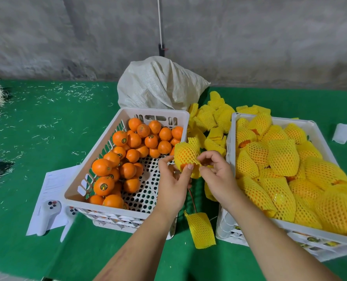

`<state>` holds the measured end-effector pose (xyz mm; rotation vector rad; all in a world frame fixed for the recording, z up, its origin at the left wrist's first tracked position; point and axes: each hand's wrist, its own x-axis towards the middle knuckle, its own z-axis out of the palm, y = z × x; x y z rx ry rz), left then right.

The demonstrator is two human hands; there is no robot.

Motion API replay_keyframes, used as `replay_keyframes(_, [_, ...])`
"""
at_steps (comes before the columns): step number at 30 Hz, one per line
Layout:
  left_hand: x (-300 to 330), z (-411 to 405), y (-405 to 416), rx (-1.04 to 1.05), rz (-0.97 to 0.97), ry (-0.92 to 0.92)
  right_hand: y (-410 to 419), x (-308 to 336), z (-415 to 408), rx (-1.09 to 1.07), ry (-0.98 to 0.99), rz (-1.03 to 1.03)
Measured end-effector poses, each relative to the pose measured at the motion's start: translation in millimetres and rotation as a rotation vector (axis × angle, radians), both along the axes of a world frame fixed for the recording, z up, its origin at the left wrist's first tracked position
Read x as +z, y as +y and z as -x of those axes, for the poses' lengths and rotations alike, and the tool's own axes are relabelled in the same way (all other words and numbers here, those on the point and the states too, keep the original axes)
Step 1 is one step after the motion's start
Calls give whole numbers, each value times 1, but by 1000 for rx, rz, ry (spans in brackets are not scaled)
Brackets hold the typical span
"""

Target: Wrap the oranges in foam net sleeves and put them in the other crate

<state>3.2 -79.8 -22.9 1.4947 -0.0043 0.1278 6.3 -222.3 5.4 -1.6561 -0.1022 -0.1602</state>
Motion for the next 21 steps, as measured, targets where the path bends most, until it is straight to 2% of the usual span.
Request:
replay_keyframes(2, [-1,2,3,-30,0,-50,0,-2,-4,23,117,-97])
replay_keyframes(6, [-5,4,4,-138,-84,-68,-4,0,-9,73,398,-415])
replay_keyframes(9, [-4,6,4,-177,-142,-62,-6,3,-10,91,470,-537])
replay_keyframes(13, [-6,5,11,-78,-68,-65,-10,3,-17,24,548,-638])
replay_keyframes(15, [-6,4,9,-25,-77,-50,-11,1,-17,47,530,-656])
replay_keyframes(19, [-6,7,6,3,-106,-51,-10,-5,-15,107,410,-553])
replay_keyframes(21, [-6,9,6,-1,-146,-68,-11,-7,-17,70,383,-619])
